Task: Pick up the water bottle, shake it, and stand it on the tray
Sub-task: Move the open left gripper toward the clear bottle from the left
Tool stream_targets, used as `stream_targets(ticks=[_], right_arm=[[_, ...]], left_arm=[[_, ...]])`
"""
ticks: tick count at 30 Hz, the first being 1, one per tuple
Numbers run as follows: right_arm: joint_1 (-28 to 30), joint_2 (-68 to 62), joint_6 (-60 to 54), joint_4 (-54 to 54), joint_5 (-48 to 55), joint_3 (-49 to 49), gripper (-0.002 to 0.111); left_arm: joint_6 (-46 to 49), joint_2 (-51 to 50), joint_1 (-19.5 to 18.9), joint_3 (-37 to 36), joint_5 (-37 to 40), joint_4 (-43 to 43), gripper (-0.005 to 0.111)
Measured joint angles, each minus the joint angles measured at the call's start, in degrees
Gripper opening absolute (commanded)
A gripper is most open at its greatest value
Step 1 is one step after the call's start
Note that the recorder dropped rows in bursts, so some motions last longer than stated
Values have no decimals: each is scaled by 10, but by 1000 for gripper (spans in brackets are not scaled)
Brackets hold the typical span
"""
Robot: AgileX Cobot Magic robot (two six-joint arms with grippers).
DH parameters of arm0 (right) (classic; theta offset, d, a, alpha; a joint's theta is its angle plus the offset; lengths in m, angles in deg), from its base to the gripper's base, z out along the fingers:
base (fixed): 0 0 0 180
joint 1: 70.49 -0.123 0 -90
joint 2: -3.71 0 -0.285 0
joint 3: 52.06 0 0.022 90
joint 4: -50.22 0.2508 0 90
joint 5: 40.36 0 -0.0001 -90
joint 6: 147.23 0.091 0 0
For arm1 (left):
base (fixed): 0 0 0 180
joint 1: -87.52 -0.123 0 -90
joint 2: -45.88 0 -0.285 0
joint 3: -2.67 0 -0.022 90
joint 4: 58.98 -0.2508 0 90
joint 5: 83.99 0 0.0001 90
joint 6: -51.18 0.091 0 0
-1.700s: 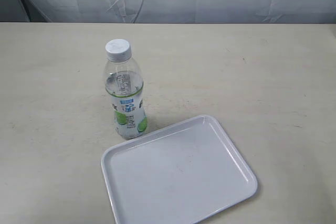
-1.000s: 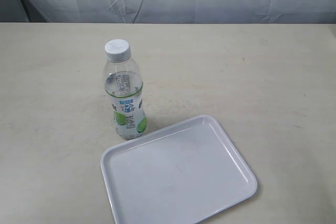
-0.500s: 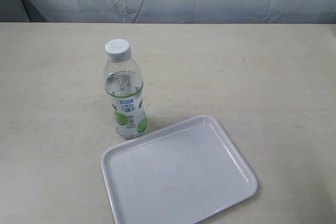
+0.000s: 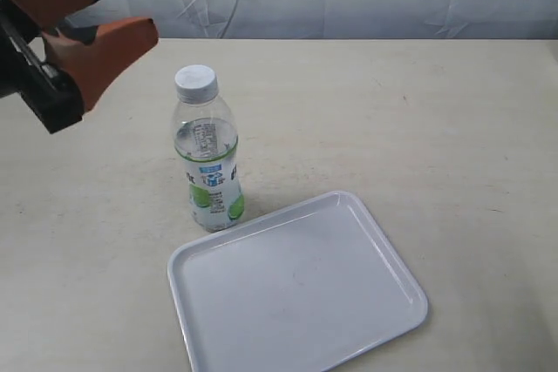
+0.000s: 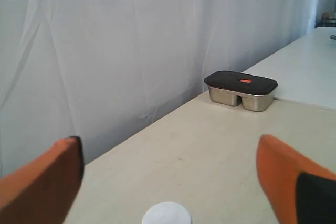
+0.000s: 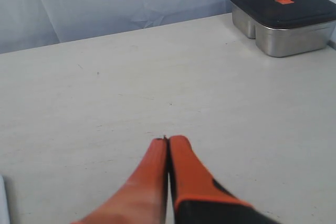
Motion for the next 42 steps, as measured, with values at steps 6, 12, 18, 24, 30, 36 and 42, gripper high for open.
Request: stream_targets(ticks=[6,12,18,24,30,36,42], right_arm=[[0,0,0,0,0,0,3],[0,0,0,0,0,0,3],[0,0,0,0,0,0,3],[0,0,0,0,0,0,3],[0,0,0,0,0,0,3],[0,0,0,0,0,0,3],[0,0,0,0,0,0,3]], left_arm=[[56,-54,0,0,-45,10,106],[117,-140,0,1,-113,45,106],[196,-249,0,1,-176,86,106],[248,-346,0,6,-178,102,106],[254,-413,0,30,-194,82,106],[250,-448,3,43,-191,56,105],[250,-467,28,44,-187,62,105]])
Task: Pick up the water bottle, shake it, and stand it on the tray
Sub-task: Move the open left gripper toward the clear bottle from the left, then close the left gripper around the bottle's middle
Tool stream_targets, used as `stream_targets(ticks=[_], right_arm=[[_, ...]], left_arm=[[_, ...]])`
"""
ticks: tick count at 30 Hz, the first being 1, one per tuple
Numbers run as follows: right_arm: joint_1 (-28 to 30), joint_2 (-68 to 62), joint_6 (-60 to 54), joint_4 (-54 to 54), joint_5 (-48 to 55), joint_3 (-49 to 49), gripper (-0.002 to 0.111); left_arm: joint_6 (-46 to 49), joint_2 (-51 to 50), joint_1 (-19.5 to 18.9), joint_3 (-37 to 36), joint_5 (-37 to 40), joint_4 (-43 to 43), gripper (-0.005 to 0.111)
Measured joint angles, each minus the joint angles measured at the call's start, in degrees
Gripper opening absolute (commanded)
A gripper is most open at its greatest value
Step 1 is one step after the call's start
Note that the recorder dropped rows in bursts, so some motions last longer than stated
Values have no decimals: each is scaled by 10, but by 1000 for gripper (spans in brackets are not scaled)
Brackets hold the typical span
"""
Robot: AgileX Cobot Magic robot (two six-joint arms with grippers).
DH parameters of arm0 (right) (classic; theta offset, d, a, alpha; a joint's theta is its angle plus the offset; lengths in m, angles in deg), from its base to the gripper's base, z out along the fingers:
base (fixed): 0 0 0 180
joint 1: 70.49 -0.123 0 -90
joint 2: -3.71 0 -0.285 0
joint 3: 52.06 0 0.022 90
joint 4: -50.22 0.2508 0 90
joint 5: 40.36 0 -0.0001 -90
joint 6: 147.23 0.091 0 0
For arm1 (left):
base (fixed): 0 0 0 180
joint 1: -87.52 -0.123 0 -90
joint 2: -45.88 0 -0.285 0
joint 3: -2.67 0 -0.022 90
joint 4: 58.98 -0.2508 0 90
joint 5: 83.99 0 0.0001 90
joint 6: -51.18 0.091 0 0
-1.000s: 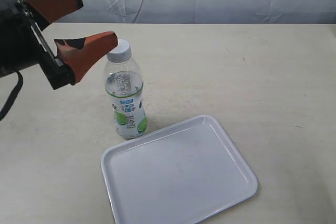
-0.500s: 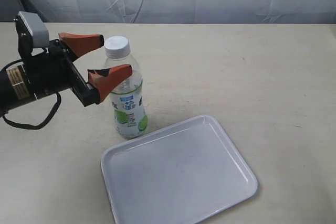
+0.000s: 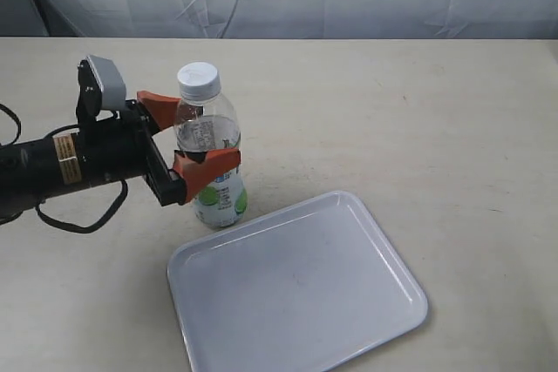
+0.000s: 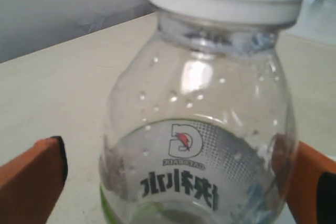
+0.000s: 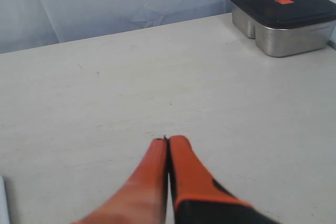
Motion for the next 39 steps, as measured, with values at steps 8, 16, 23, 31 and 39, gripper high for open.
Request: stream_targets(ticks=[8,16,23,31,39], right_arm=[[0,0,0,0,0,0,3],[0,0,0,0,0,0,3],[0,0,0,0,0,0,3],[0,0,0,0,0,0,3],[0,0,0,0,0,0,3]], left_arm=[[10,-27,15,3,2,26,105],[10,-56,21,13,6,25,93],[-2,-56,33,14,6,50,38],[-2,-56,33,15,8,39,0],[-17,-50,35,15,13,48,0]])
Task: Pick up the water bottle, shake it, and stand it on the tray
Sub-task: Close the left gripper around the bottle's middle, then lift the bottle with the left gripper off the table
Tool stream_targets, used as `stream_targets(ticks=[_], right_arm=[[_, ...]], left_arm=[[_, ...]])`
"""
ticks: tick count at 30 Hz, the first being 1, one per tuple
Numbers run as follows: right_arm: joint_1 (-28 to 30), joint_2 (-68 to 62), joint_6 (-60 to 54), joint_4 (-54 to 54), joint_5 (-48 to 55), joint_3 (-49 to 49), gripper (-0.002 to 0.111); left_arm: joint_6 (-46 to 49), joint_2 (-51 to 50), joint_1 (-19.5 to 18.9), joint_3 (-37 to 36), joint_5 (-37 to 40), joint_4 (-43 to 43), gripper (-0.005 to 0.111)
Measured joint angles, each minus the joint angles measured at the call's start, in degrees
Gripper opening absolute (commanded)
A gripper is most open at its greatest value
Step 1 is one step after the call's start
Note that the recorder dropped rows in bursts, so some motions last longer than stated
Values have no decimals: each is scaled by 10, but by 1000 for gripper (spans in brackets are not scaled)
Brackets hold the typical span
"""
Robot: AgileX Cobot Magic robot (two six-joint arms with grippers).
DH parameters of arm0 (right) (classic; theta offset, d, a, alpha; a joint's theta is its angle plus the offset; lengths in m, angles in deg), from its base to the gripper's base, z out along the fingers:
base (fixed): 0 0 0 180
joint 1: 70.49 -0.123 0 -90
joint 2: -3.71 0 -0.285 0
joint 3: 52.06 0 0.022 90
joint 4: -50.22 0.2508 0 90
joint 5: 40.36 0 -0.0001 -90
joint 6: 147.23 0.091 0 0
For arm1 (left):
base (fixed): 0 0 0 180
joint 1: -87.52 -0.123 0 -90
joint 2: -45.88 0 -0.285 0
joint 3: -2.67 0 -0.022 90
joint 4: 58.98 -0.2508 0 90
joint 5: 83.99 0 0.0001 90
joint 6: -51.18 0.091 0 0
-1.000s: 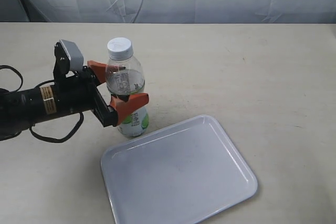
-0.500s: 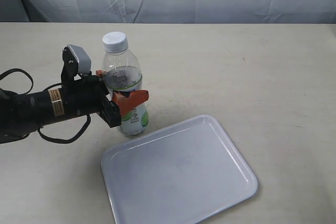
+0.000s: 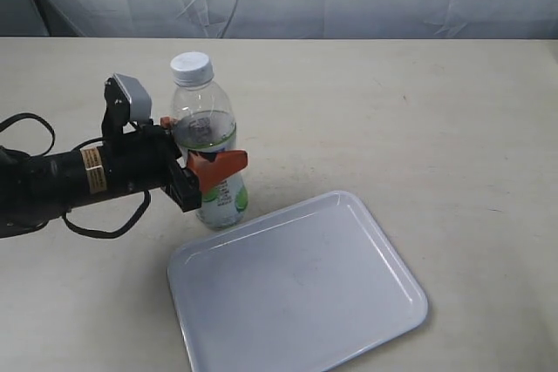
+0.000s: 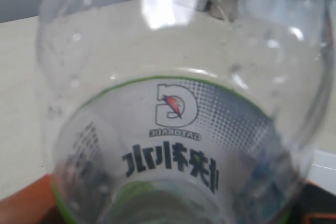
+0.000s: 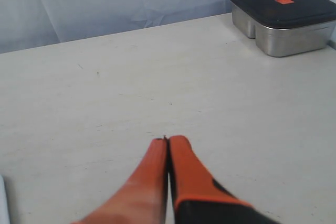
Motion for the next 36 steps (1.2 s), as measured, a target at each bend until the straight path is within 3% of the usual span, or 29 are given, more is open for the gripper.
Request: stream_targets(ticks=[6,10,12,13,16,17,24,30,36], right_arm=[[0,0,0,0,0,0,3],[0,0,0,0,0,0,3],[0,0,0,0,0,0,3],[0,0,0,0,0,0,3],[0,0,0,0,0,0,3],[0,0,0,0,0,0,3],[0,0,0,0,0,0,3],[0,0,0,0,0,0,3],[0,0,0,0,0,0,3]], left_arm=[[-74,94,0,4,25,36,0],[-171,267,25,49,24,-36,0],[-212,337,69,61,74,-101,0],[-249,353,110,54,141,-148,0],[-290,302,185,-9,270,-221,0],[-293,294,192,-15,279,-231,0],[-303,415,200,84,251,-161,0],[-355,352,201,16,249,-232,0],[-356,346,202,0,187,-246,0]])
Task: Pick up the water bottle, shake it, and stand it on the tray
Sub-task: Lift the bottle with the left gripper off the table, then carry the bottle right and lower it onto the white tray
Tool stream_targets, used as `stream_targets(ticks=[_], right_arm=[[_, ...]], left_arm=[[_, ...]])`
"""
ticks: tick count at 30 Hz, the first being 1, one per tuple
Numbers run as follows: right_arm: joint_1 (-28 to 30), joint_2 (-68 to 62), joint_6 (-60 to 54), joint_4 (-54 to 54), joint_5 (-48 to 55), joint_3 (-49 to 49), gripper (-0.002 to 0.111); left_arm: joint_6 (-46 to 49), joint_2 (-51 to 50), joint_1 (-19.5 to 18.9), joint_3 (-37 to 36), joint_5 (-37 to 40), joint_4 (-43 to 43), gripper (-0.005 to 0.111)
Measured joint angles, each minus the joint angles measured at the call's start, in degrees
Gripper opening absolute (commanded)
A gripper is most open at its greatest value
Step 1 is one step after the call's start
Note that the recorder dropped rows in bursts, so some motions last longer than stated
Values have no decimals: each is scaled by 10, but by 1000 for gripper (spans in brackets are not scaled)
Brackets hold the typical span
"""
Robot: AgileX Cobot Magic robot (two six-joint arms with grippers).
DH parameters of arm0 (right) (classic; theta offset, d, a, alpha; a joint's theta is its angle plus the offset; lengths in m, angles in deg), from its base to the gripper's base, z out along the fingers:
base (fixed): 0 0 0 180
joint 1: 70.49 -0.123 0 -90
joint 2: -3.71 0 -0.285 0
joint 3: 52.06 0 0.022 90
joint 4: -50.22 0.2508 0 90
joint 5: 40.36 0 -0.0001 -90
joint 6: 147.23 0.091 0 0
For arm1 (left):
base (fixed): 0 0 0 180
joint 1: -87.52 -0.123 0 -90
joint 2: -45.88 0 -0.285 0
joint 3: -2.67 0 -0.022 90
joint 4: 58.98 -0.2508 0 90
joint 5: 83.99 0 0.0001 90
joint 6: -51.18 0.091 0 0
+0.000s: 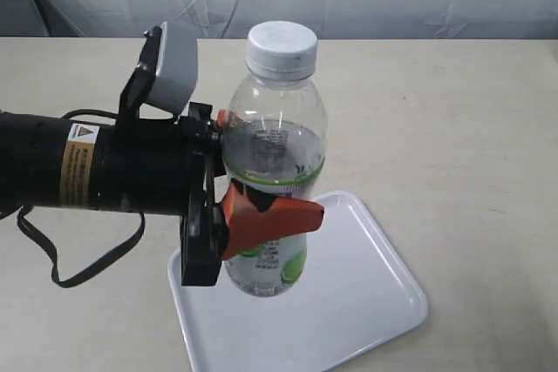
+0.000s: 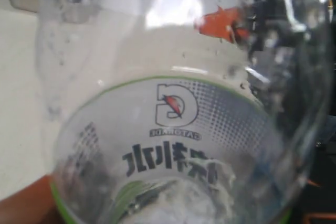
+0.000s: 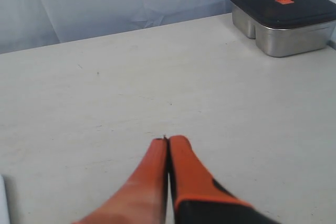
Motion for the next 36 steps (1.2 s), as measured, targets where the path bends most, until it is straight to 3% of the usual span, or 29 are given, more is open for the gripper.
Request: stream_targets(ticks=[1,3,5,7,10,13,15,17,19,22,24,27,32,36], right_arm=[[0,0,0,0,0,0,3],[0,0,0,0,0,0,3],[0,0,0,0,0,0,3],[0,0,0,0,0,0,3],[0,0,0,0,0,0,3],[0,0,0,0,0,0,3],[0,0,0,0,0,0,3],[0,0,0,0,0,0,3],[0,0,0,0,0,0,3],[0,0,0,0,0,0,3],[0,0,0,0,0,0,3],[0,0,0,0,0,0,3],[0,0,0,0,0,0,3],[0,0,0,0,0,0,3]], left_arm=[[1,4,0,1,19,4,0],[6,12,2,1,131,47,0],[28,13,2,4,275,142,0],[64,12,-4,4,353,226,0],[70,10,15,-7,279,234,0],[69,5,54,-6,89,150,0],[69,4,70,-4,27,82,0],[63,5,73,-4,51,55,0],[60,5,68,-4,148,90,0],[99,0,48,-4,291,257,0],[126,0,41,-4,324,339,0],[128,0,52,-4,269,333,0],[119,0,77,-3,112,236,0],[125,1,79,-3,101,198,0]])
